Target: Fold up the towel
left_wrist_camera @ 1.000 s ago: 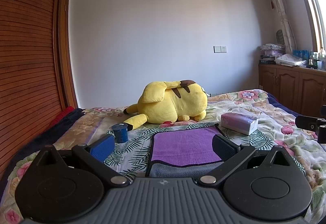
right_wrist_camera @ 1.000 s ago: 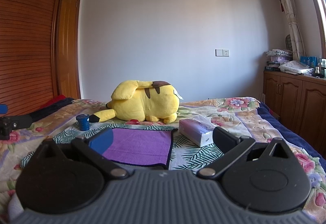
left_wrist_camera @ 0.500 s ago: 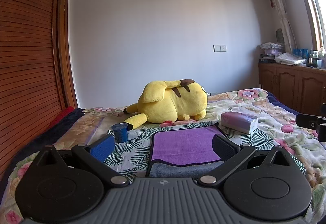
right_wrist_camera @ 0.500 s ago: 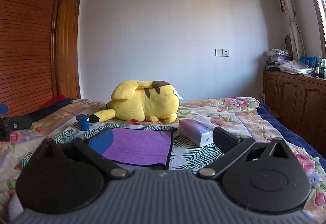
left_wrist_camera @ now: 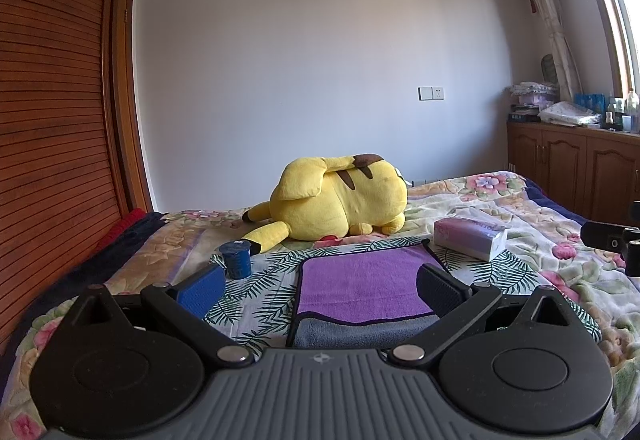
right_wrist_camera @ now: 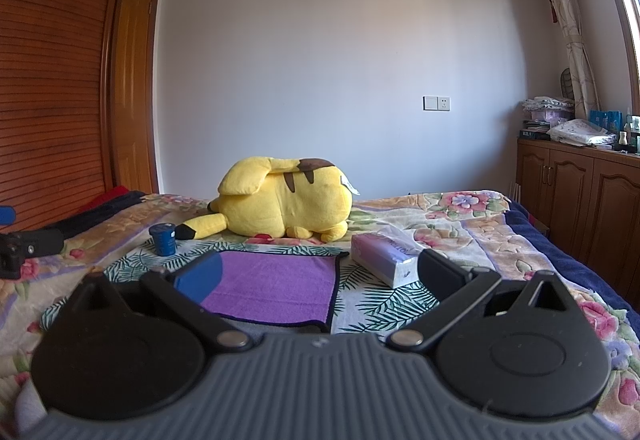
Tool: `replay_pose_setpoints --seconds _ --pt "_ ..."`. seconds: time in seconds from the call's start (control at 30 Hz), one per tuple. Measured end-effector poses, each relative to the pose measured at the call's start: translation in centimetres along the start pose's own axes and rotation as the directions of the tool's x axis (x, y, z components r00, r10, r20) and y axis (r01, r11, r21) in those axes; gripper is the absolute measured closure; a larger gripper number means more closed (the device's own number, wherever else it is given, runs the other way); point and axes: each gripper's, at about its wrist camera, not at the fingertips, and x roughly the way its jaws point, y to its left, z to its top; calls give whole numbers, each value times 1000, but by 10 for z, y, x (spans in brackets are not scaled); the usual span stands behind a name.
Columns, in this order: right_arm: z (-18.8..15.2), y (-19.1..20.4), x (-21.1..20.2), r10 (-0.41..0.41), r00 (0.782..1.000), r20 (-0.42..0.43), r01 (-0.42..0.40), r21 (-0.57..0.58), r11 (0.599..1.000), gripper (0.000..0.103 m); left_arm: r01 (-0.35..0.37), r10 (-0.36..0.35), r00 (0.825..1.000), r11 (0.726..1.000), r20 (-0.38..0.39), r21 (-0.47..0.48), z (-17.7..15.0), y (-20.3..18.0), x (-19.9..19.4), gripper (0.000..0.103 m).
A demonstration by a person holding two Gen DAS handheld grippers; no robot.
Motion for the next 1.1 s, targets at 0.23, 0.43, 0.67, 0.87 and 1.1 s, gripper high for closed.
replay_pose_setpoints --seconds 0.23,0.43,0.67,0.87,1.1 --pt "0 0 0 0 1000 0 0 0 1000 0 0 0 1000 1000 -2 3 -2 2 2 0" --pt "0 1 -1 1 1000 -5 -1 0 1000 0 4 -4 1000 1000 -19 6 -13 1 1 0" --pt "-1 5 5 -5 999 -41 4 -9 1000 0 17 -15 998 1000 -63 23 -15 -3 6 0" --pt "-5 2 10 -5 998 -59 4 -11 1000 0 27 -25 995 999 -99 27 -13 -7 14 0" --pt "-8 2 20 3 997 -82 -4 -14 1000 0 26 -21 992 999 -128 34 -15 -8 28 0"
